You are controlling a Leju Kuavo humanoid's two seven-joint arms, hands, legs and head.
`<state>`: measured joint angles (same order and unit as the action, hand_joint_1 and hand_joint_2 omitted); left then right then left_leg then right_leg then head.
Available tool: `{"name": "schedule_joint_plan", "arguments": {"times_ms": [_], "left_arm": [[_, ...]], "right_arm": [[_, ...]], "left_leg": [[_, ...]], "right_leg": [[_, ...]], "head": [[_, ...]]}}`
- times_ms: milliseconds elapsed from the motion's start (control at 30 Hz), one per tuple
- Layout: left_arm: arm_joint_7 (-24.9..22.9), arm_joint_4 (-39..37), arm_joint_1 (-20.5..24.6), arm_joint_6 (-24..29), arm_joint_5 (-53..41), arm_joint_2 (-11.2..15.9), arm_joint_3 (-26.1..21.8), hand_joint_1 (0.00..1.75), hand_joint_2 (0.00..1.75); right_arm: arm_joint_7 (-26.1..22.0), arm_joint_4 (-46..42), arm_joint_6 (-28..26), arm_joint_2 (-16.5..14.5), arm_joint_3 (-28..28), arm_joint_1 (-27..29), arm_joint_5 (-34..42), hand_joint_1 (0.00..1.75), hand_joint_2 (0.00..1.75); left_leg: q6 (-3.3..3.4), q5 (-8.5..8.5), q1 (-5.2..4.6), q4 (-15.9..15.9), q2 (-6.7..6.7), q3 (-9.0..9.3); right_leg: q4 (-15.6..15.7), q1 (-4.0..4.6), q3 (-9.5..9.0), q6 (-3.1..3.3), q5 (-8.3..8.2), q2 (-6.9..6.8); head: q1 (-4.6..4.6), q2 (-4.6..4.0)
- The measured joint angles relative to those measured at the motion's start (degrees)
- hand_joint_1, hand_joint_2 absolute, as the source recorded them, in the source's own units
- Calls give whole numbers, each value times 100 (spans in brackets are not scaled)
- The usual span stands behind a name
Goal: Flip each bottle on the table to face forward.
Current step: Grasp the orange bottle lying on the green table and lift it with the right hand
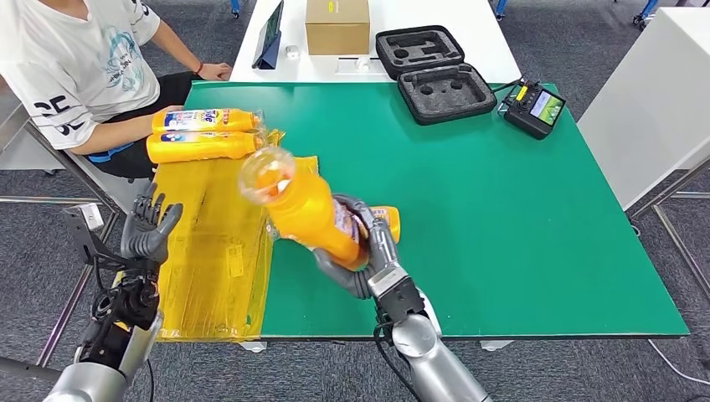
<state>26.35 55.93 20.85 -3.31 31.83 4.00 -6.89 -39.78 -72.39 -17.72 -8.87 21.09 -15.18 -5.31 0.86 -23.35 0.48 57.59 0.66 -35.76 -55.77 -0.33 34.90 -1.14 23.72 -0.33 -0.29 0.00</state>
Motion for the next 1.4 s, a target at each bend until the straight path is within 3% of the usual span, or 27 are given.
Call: {"name": "schedule_joint_plan", "arguments": {"times_ms": [233, 433, 633, 1000, 1400], "left_arm": [[-267, 1175, -612, -797, 121, -13, 447, 0, 175], [-263, 2255, -989, -670, -505, -69, 882, 0, 175], [-84, 2781, -1097, -478, -1157, -109, 1204, 0, 175], [-166, 2740, -926, -594, -1565, -252, 1782, 0, 175], [-547, 2481, -759, -1207, -689, -310, 2199, 0, 175]], "right_arm": [[-9, -5, -62, -19, -314, 110, 324, 175, 175], [-11, -4, -171, -77, -435, 121, 425, 175, 175], [-13, 10, -225, -108, -464, 135, 431, 175, 175], [101, 526, 78, -319, -256, 5, 129, 175, 175], [164, 1879, 285, -592, 282, -501, -194, 175, 175]], "left_leg": [[0, -2, -1, 0, 0, -6], [0, -2, 1, 0, -2, -8], [0, -2, 1, 0, -6, -8], [0, -2, 1, 0, -8, -8], [-1, -1, 1, 0, -9, -9]], "right_leg": [[1, -3, 5, -1, 1, 0], [1, -2, 7, 0, 1, -3], [1, -1, 7, 0, 0, -2], [1, -1, 7, 0, 0, -2], [0, -1, 7, 0, 1, -2]], "head": [[1, 0], [0, 0], [-1, 0], [-1, 0], [-1, 0]]}}
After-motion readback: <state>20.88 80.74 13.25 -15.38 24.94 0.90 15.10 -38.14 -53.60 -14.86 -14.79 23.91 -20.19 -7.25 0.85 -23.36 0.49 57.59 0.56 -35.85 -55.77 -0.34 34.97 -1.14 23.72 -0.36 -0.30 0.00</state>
